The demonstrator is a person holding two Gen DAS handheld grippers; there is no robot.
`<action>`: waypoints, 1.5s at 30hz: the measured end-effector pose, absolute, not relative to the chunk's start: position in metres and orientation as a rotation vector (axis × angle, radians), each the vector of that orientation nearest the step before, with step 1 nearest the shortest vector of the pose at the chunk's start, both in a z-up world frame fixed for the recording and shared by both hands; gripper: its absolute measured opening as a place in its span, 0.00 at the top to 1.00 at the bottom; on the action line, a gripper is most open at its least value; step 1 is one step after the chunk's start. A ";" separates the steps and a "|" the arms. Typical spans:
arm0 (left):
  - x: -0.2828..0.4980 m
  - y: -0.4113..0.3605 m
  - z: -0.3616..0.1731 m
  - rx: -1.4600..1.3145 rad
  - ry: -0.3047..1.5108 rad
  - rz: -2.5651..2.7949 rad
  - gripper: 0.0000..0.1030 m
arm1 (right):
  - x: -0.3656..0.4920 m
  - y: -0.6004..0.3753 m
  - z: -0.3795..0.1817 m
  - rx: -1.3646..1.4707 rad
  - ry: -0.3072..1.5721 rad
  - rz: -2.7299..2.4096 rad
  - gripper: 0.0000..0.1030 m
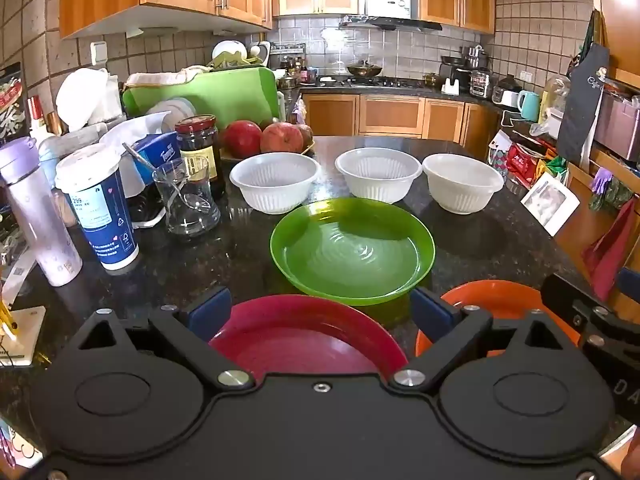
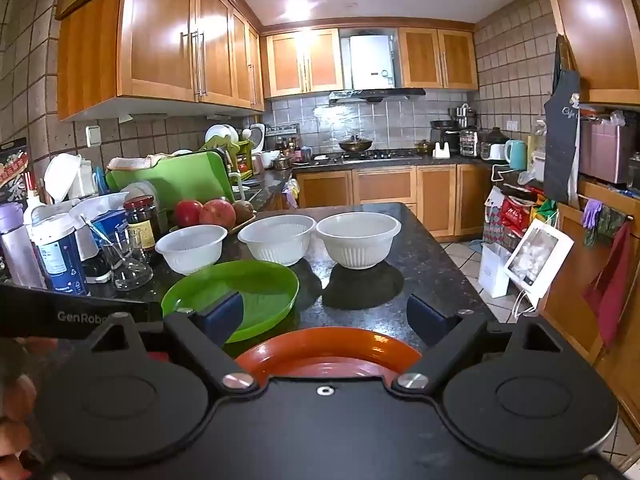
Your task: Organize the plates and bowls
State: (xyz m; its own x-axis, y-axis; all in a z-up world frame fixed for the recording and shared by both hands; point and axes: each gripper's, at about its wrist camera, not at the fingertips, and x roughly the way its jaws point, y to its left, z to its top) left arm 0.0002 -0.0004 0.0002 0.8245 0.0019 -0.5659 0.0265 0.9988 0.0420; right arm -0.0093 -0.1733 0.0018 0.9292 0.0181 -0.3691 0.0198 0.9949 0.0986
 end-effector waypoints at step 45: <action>0.003 0.001 -0.008 -0.016 0.653 0.003 0.08 | -0.006 -0.176 0.001 0.073 0.371 0.028 0.09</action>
State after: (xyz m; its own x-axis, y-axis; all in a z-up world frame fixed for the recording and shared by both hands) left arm 0.0030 0.0014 -0.0076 0.7944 -0.0024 -0.6074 -0.0080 0.9999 -0.0144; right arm -0.0059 -0.1761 0.0007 0.9318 0.0409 -0.3608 -0.0141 0.9969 0.0768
